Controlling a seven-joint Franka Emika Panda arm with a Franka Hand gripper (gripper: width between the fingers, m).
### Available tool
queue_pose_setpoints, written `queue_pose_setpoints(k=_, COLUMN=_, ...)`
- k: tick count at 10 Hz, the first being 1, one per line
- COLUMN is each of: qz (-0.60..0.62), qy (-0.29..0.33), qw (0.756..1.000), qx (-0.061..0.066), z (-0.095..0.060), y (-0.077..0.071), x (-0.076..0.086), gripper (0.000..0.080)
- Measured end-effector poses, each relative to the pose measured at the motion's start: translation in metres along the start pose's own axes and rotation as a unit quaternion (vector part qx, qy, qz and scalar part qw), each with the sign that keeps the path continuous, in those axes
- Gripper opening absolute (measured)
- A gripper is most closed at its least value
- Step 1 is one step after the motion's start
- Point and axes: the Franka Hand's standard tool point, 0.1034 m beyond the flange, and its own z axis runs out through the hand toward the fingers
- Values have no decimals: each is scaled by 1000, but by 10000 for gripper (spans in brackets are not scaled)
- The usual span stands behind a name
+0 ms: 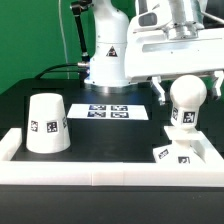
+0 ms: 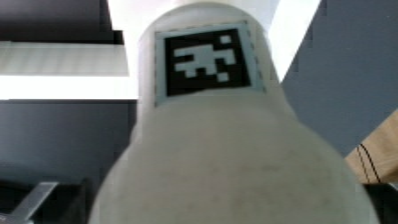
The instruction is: Assemble lamp
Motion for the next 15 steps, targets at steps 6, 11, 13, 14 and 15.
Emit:
queue_pose_setpoints(k=6, qz=-9, qy=-22, qw=1000, qx=5, z=-20, y=-2, x=16, gripper=699)
queue_pose_setpoints(k=11, qz=-15, qy=-185, qw=982, qx=27, z=-11, y=-2, x=3, gripper=699)
queue_pose_setpoints(k=13, qz=-14, qy=-243, qw=969, qx=34, z=-11, y=0, x=-4, gripper=699)
queue_pose_setpoints(k=14, qz=-16, qy=-280, qw=959, qx=40, z=-11, y=-2, x=-6, gripper=699)
queue_pose_setpoints(k=15, qz=-15, qy=-312, qw=949, qx=46, z=-9, y=-3, x=-8, gripper=699)
